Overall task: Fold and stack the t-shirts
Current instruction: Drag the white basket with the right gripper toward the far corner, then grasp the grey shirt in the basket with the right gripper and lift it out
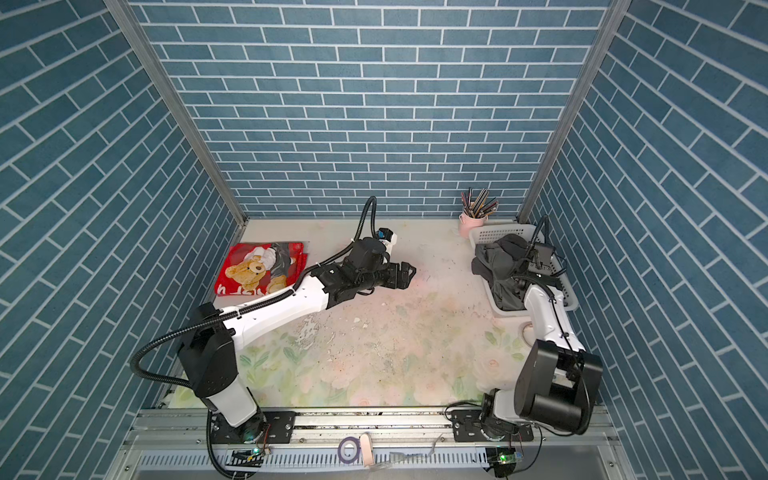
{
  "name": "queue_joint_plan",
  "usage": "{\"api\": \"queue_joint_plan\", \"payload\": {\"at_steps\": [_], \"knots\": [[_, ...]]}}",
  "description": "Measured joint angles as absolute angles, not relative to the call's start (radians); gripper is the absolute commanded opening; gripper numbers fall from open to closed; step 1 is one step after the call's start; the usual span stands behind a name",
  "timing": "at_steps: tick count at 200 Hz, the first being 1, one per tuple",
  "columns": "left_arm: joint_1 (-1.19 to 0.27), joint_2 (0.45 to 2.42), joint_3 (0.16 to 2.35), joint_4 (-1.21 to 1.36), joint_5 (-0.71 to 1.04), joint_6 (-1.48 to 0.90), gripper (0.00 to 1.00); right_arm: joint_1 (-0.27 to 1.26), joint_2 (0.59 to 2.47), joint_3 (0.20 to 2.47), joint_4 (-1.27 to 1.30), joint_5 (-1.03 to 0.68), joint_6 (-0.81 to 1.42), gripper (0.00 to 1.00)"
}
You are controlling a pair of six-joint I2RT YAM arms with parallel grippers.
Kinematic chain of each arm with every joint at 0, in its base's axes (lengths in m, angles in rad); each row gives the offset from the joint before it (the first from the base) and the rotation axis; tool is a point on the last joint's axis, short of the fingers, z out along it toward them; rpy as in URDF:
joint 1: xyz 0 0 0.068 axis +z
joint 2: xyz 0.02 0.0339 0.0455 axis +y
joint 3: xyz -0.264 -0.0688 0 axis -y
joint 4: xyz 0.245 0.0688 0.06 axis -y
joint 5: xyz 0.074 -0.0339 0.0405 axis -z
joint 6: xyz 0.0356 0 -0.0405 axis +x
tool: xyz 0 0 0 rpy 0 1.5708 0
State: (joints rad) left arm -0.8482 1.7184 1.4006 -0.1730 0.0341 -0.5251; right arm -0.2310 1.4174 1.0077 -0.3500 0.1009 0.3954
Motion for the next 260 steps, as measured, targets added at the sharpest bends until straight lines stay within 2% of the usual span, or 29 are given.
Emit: {"api": "queue_joint_plan", "payload": {"at_steps": [10, 26, 87, 122, 135, 158, 193, 218, 225, 246, 253, 260], "knots": [[-0.849, 1.718, 1.401, -0.176, 0.033, -0.522, 0.88, -0.232, 1.432, 1.016, -0.352, 0.094, 0.395, 0.10], [-0.849, 1.718, 1.401, -0.185, 0.025, -0.516, 0.88, -0.232, 1.433, 1.034, -0.352, 0.074, 0.399, 0.00], [-0.849, 1.703, 1.382, -0.188, -0.056, -0.505, 0.88, -0.234, 1.327, 1.214, -0.351, -0.092, 0.384, 0.00], [-0.847, 1.690, 1.381, -0.191, -0.093, -0.496, 0.88, -0.205, 1.322, 1.396, -0.381, -0.191, 0.376, 0.00], [-0.838, 1.679, 1.382, -0.198, -0.099, -0.490, 0.88, -0.142, 1.339, 1.499, -0.399, -0.202, 0.362, 0.00], [-0.798, 1.622, 1.381, -0.212, -0.102, -0.481, 0.88, 0.057, 1.386, 1.726, -0.413, -0.220, 0.320, 0.00], [-0.691, 1.431, 1.327, -0.193, -0.128, -0.479, 0.88, 0.374, 1.463, 2.020, -0.374, -0.296, 0.259, 0.00], [-0.587, 1.282, 1.236, -0.168, -0.120, -0.497, 0.88, 0.422, 1.477, 2.031, -0.313, -0.320, 0.265, 0.00], [-0.549, 1.248, 1.208, -0.156, -0.109, -0.507, 0.88, 0.419, 1.489, 2.011, -0.295, -0.314, 0.272, 0.08], [-0.435, 1.168, 1.121, -0.140, -0.076, -0.539, 0.88, 0.413, 1.547, 1.876, -0.245, -0.290, 0.320, 0.50], [-0.406, 1.151, 1.098, -0.141, -0.065, -0.547, 0.88, 0.412, 1.579, 1.827, -0.236, -0.285, 0.336, 0.60], [-0.390, 1.142, 1.085, -0.142, -0.057, -0.552, 0.88, 0.412, 1.621, 1.776, -0.224, -0.280, 0.346, 0.65]]}}
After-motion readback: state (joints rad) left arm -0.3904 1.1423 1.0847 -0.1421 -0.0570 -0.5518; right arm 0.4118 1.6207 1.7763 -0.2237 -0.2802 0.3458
